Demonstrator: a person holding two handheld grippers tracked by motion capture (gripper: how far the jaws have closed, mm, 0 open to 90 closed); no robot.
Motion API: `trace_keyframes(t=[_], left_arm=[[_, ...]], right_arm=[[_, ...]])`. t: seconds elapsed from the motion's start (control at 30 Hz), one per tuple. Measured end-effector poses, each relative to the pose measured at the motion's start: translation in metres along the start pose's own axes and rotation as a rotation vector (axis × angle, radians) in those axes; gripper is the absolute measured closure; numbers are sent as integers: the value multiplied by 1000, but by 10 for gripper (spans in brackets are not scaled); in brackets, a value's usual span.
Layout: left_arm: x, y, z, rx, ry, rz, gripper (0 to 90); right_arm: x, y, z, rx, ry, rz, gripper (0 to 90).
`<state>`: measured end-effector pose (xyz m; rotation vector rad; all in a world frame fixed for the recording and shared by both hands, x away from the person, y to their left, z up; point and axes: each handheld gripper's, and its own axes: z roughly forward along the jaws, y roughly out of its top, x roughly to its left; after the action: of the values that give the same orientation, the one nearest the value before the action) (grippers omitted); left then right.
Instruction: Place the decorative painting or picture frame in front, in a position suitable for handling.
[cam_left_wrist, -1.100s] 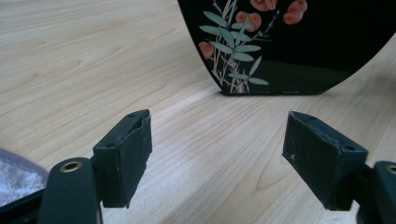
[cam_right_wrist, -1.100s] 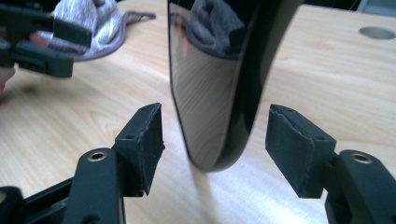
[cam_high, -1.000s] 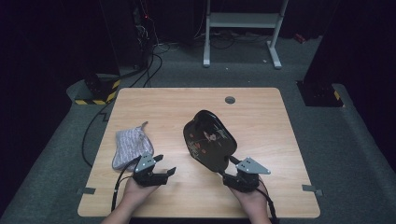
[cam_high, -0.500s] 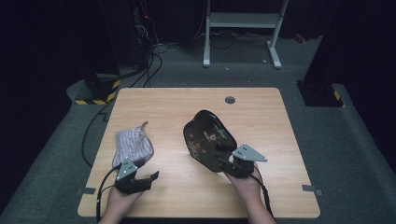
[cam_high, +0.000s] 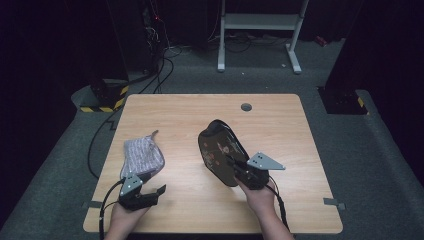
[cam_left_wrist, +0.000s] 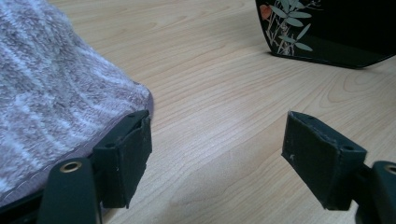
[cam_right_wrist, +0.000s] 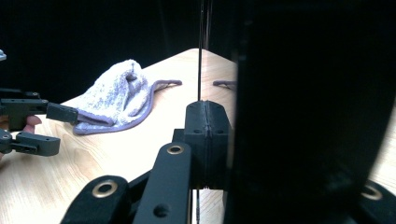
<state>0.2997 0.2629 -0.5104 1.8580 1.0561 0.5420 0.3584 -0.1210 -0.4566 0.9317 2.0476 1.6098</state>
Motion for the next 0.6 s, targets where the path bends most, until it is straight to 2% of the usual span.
trace_keyframes(t=[0.13, 0.43, 0.6], left_arm=[[-1, 2, 2, -6, -8, 5, 244], [-6, 11, 16, -8, -42, 27, 245], [-8, 13, 19, -8, -49, 36, 245]], right_arm=[[3, 0, -5, -14, -17, 30, 806], [8, -6, -21, -46, -124, 32, 807], [9, -6, -24, -69, -148, 36, 808]])
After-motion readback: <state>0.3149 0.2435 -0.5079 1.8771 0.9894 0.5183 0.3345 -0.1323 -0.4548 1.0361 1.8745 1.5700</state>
